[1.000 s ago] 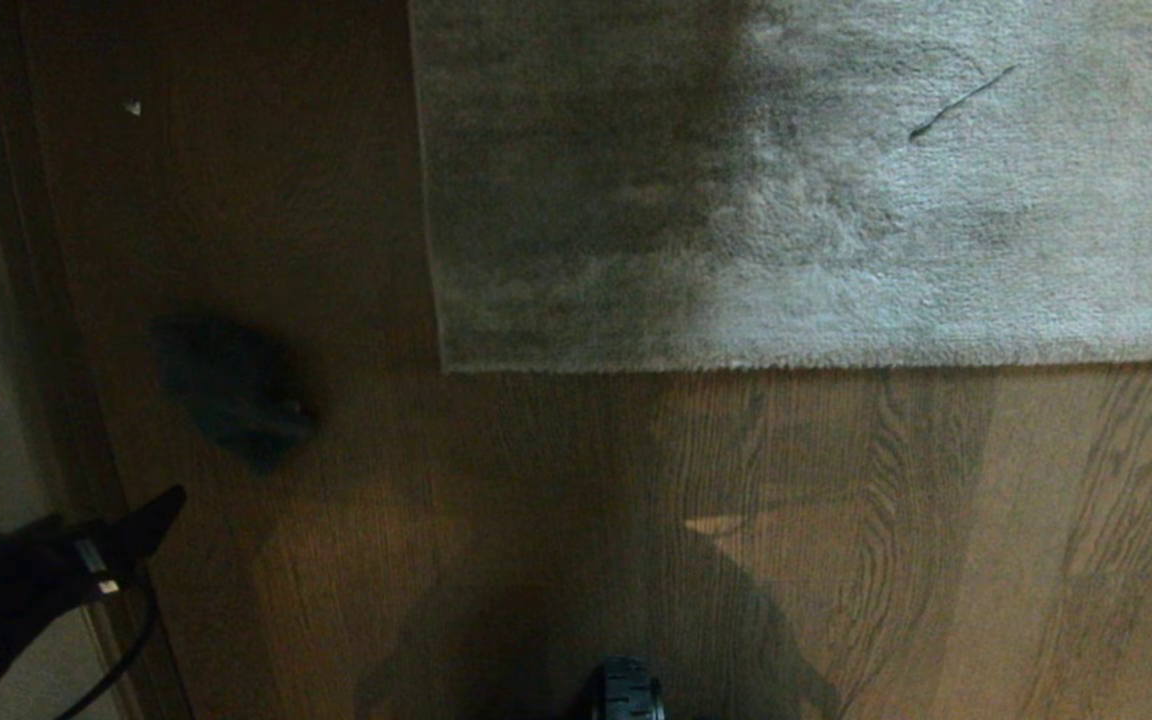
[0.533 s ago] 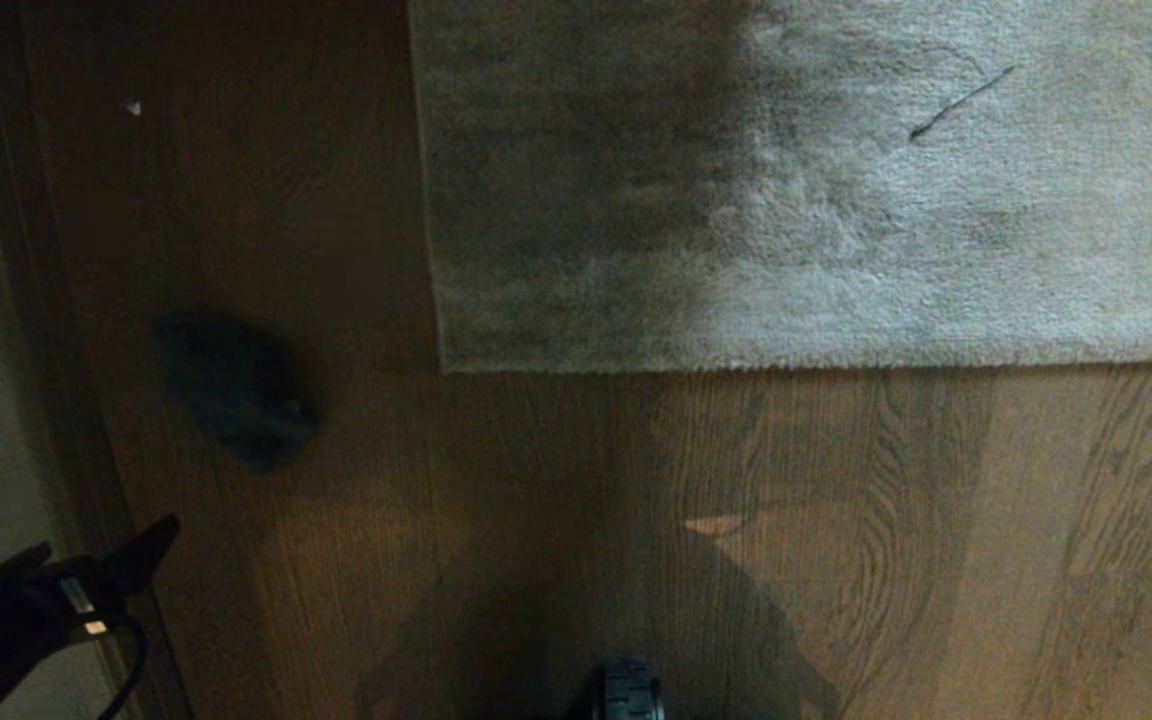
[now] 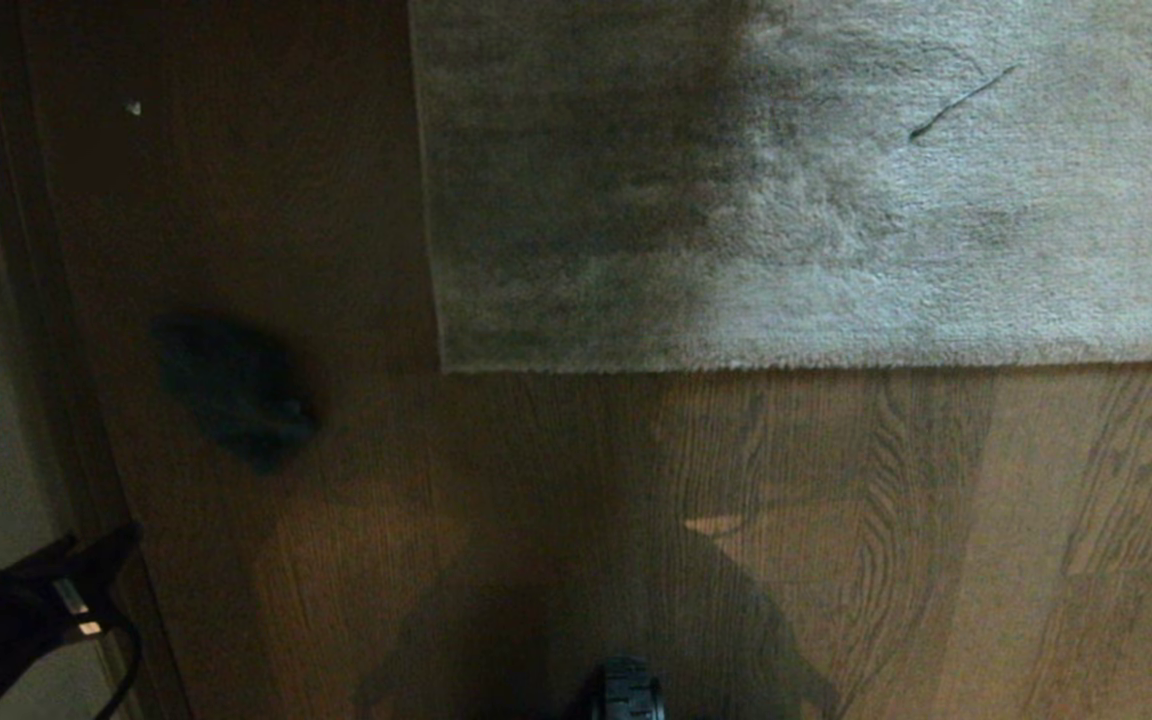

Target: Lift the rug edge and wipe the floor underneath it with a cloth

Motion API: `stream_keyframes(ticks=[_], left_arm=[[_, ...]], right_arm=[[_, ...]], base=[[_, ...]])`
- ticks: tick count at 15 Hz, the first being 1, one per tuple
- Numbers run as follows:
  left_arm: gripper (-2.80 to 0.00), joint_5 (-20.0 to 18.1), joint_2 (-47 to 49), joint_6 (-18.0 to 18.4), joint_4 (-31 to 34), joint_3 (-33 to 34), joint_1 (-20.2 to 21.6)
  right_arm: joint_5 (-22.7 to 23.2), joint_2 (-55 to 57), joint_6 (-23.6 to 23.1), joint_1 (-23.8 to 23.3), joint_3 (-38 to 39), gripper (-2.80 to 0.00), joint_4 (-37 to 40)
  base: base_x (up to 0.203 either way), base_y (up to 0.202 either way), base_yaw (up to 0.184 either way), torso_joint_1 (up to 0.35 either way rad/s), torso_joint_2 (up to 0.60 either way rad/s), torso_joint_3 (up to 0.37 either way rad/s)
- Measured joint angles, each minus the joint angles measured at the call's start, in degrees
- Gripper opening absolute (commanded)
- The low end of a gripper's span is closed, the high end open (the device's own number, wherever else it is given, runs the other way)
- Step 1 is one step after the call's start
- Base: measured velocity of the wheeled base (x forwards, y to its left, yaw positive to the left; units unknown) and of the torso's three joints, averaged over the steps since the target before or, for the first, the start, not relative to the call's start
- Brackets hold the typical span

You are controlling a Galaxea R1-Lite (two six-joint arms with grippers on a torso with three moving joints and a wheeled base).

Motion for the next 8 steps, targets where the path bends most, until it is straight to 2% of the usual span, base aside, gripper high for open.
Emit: stream_keyframes(ticks=[3,8], left_arm=[[-2.80,0.0,-1.8,0.0,2.6,0.0,0.0],[-2.80,-0.3,-7.6,0.0,12.3,0.0,-0.1]], right_arm=[[0.0,0.0,0.0,0.0,0.0,-2.80,0.0],[0.0,0.0,0.0,0.0,0.0,-2.80,0.0]], base=[[0.000,0.000,0.000,0.000,0.00,0.000],[0.000,0.000,0.000,0.000,0.00,0.000]])
